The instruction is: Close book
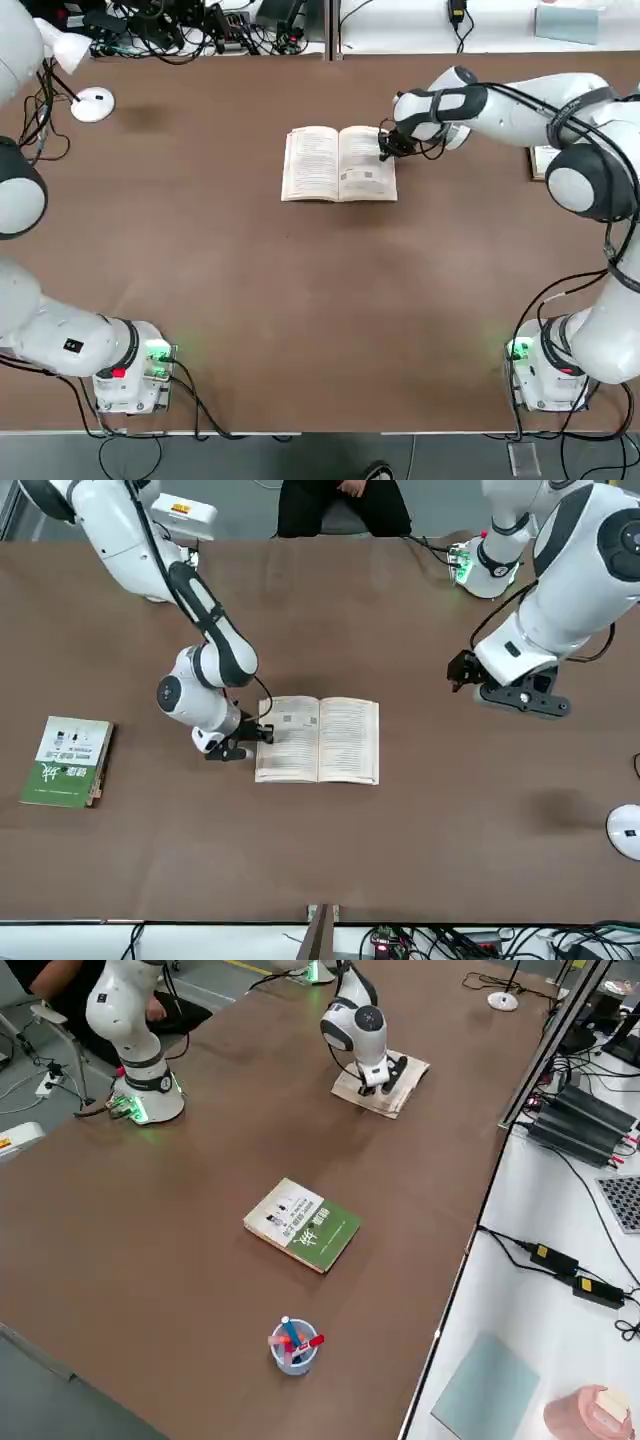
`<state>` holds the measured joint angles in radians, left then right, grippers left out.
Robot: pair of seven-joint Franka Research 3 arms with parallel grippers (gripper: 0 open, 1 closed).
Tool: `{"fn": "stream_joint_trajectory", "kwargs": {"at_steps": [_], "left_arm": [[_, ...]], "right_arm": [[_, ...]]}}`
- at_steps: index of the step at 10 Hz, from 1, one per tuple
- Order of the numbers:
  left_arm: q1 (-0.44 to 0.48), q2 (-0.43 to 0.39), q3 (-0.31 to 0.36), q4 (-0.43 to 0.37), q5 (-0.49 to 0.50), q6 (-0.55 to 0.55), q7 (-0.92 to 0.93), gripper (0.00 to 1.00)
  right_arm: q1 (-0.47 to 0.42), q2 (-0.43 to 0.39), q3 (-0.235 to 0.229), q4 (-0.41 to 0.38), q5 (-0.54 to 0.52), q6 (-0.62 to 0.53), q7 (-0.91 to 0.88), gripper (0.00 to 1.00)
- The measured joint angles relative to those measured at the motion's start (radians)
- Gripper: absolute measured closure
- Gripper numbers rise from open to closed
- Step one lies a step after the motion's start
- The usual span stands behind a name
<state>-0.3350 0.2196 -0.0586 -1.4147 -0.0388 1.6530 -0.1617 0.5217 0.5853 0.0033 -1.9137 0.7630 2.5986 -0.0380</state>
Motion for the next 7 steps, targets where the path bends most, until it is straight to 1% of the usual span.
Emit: {"fn": "stream_joint_trajectory", "kwargs": {"at_steps": [4,7], "left_arm": [[-0.001,0.012,0.000,0.000,0.000,0.017,0.000,0.00],[-0.005,0.019,0.000,0.000,0.000,0.028,0.000,0.00]], "right_arm": [[0.000,0.032,-0.002,-0.003,0.004,0.040,-0.034,0.99],[0.000,0.031,-0.001,-0.004,0.004,0.042,-0.038,0.99]]}}
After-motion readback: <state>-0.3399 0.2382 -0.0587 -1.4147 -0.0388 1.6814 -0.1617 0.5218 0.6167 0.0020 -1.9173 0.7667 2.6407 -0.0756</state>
